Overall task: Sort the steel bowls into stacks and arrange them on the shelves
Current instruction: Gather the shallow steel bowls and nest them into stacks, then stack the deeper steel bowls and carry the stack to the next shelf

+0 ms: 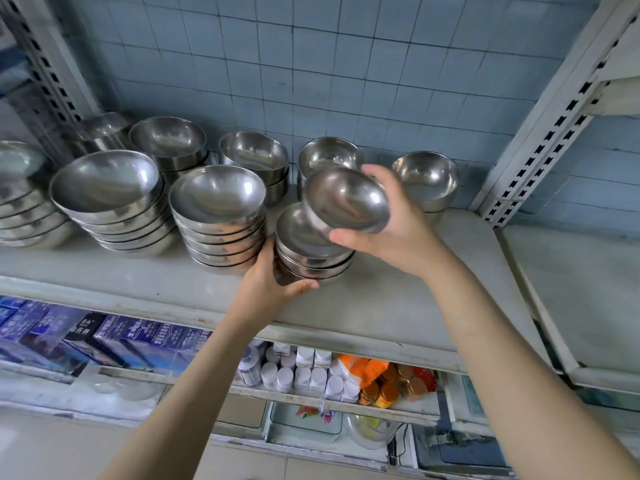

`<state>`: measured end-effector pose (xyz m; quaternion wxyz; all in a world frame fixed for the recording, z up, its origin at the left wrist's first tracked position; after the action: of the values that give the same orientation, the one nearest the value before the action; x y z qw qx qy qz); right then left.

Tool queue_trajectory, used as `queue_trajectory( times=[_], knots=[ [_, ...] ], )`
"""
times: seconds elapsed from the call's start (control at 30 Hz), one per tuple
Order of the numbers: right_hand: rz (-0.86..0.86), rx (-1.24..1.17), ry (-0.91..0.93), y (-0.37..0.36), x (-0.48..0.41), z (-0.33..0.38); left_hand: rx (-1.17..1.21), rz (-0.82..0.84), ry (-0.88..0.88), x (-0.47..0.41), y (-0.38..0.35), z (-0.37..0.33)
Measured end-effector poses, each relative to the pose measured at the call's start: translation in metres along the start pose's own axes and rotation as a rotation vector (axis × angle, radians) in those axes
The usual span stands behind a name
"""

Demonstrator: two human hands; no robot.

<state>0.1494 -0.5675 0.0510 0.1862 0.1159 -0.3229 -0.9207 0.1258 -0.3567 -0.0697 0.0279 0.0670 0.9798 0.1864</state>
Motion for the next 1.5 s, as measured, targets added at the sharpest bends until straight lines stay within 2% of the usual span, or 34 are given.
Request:
queue_trajectory(
  times=[0.13,0.43,0.67,0.9,1.03,1.2,1.5],
  knots=[
    [0.092,0.117,-0.027,-0.034,-0.018,0.005,-0.002,0.008,-0.035,0.002,-0.001,-0.004],
    [0.254,0.105,-0.062,-0.035,-0.019,0.0,-0.109,-0.017,-0.087,0.001,0.0,-0.005],
    [0.233,0.158,-0.04,-0.031,-0.018,0.001,-0.153,-0.008,-0.066,0.002,-0.002,-0.006],
    [0.17,0.113,-0.009,-0.039,-0.014,-0.012,-0.128,-0.003,-0.062,0.002,-0.001,-0.006],
    [0.217,0.118,0.009,-0.039,-0.018,-0.011,-0.139,-0.007,-0.06,0.001,-0.001,-0.006],
    [0.21,0.002,-0.046,-0.033,-0.018,-0.014,-0.143,-0.018,-0.053,0.002,-0.002,-0.006],
    [0.264,0.036,-0.088,-0.03,-0.023,-0.009,-0.142,-0.046,-0.015,0.004,-0.001,-0.009]
  ],
)
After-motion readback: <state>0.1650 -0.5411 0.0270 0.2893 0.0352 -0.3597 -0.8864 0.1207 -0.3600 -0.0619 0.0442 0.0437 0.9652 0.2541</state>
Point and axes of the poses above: each hand's wrist, its own x-axis away from the middle knuckle, its own y-axis out of the back of the hand, z = x × y, the point moved 3 cm from there along -x, towards the middle knuckle, and after that the axes turned 12 degrees about z, right-handed, at the moved point
